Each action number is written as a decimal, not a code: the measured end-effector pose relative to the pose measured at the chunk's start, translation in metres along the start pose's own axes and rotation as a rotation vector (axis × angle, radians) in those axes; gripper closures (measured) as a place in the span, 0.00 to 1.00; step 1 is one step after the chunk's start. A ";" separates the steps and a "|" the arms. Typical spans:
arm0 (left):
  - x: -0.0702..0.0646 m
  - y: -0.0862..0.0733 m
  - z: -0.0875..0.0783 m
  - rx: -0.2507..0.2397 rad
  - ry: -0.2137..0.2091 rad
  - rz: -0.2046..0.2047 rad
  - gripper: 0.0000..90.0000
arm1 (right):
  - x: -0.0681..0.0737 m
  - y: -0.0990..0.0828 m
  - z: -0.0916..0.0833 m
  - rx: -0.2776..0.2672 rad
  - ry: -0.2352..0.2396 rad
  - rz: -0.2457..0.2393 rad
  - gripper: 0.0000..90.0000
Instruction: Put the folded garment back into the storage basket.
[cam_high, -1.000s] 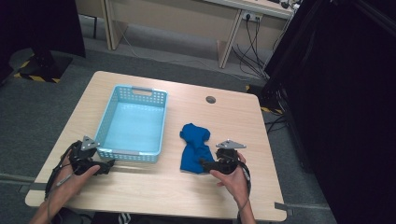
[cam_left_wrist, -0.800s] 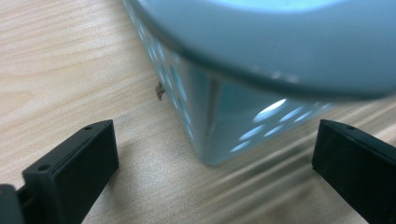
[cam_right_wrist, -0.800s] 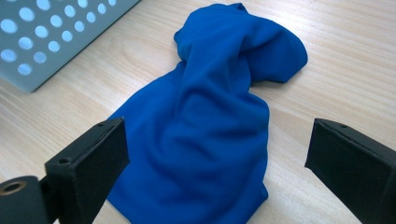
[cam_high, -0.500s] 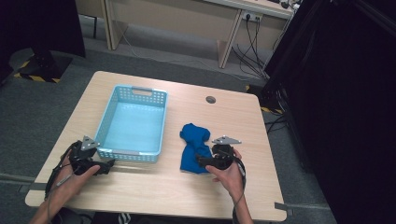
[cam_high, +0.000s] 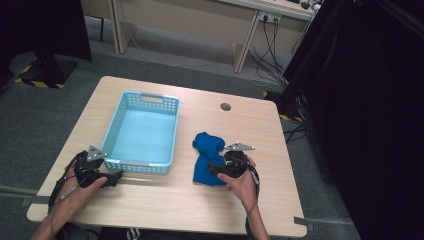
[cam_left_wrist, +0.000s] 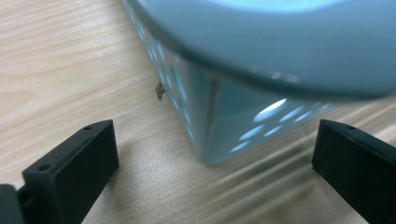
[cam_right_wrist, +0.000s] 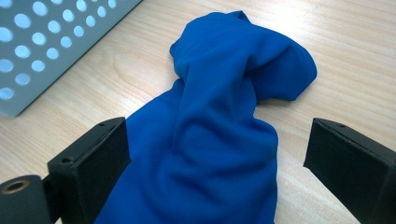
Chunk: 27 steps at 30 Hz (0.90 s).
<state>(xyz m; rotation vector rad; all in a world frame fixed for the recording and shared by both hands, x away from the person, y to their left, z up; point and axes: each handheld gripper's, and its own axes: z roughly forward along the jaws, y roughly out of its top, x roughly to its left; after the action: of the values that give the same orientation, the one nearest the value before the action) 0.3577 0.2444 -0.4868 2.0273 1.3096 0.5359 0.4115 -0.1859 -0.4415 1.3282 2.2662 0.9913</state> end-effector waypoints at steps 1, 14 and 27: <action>0.000 0.000 0.000 0.000 0.000 0.000 0.00 | 0.000 0.001 0.001 0.001 0.000 0.003 0.08; 0.000 0.000 0.000 0.000 0.000 0.000 0.00 | 0.009 0.011 0.018 0.024 -0.002 0.002 0.09; 0.000 0.000 0.000 0.000 0.000 0.000 0.00 | 0.009 0.016 0.034 0.050 -0.021 0.003 0.11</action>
<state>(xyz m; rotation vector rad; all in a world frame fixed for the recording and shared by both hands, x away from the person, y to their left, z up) 0.3577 0.2444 -0.4868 2.0271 1.3096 0.5359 0.4372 -0.1594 -0.4535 1.3563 2.2884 0.9228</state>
